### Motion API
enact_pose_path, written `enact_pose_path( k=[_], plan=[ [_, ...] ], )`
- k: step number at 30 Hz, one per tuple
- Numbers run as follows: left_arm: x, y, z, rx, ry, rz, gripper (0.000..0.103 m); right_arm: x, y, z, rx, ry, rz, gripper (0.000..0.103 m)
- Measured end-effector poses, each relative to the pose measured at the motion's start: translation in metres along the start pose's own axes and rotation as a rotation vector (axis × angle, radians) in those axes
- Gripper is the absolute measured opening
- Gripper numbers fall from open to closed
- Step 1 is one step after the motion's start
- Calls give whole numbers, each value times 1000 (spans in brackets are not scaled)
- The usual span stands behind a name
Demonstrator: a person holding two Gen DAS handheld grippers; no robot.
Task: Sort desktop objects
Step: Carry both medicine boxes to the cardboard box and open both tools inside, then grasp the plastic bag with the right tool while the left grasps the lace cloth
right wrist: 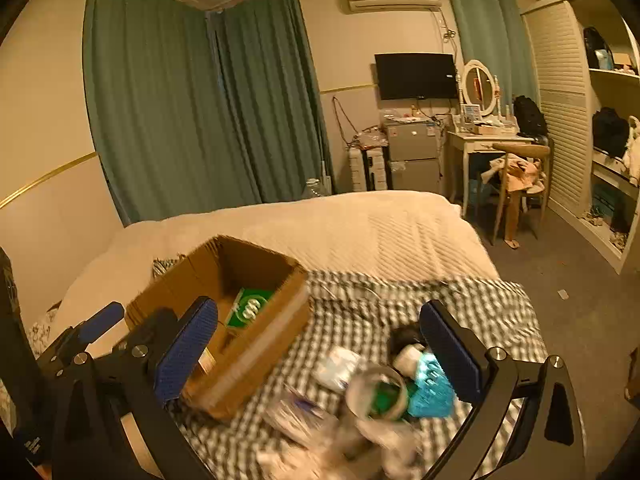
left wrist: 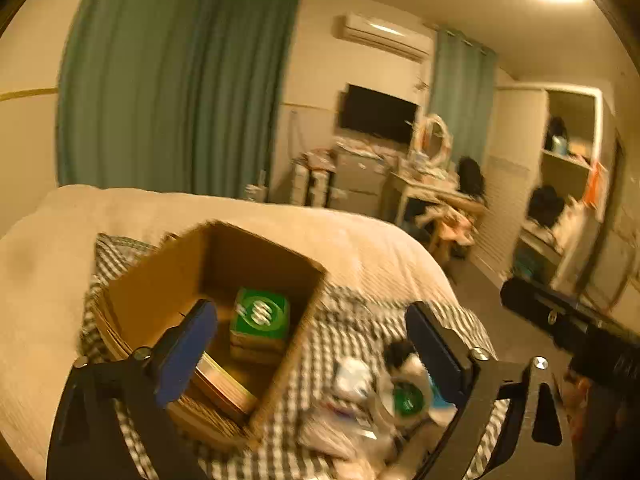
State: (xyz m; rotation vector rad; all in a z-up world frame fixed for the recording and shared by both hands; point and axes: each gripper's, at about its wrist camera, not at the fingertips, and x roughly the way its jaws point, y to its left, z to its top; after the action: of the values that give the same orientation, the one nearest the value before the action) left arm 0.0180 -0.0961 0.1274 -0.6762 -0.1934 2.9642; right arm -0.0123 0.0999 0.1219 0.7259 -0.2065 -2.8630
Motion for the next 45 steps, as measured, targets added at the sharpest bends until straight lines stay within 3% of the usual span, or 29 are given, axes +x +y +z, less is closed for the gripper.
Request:
enact_pose_path(
  k=[7,10,14,18,23,28,30,32,33,37,41,45],
  plan=[
    [3,-18,-58,69,111,19,103,-28,-42,-62,-4,75,-47,102],
    [20,-12,-81,-1,221,0,103,-31,-56,-94,9,112,-42,102],
    [35,-8,-114,-98,282,-8,103,-24,-72,-130,15,154,-44,101],
    [59,-19,-136,-85,414,-40,103,-5,-73,-140,-5,185,-25,101],
    [74,-38,-158,45,482,28,103,17,-79,-144,-6,195,5,99],
    [88,-37,-170,13,569,-12,103,51,-74,-142,-32,213,36,80],
    [94,-35,-174,-4,586,-17,91,62,-74,-142,-33,233,45,64],
    [100,-34,-176,-12,620,-17,80,72,-75,-147,-12,260,74,36],
    [102,-35,-177,-6,621,-3,76,73,-77,-150,-6,269,79,32],
    [100,-35,-174,12,589,26,49,70,-82,-158,-8,276,74,25],
    [96,-33,-173,13,572,37,18,65,-92,-159,49,270,83,25],
    [85,-33,-161,23,479,45,7,57,-95,-160,54,265,62,23]
  ],
)
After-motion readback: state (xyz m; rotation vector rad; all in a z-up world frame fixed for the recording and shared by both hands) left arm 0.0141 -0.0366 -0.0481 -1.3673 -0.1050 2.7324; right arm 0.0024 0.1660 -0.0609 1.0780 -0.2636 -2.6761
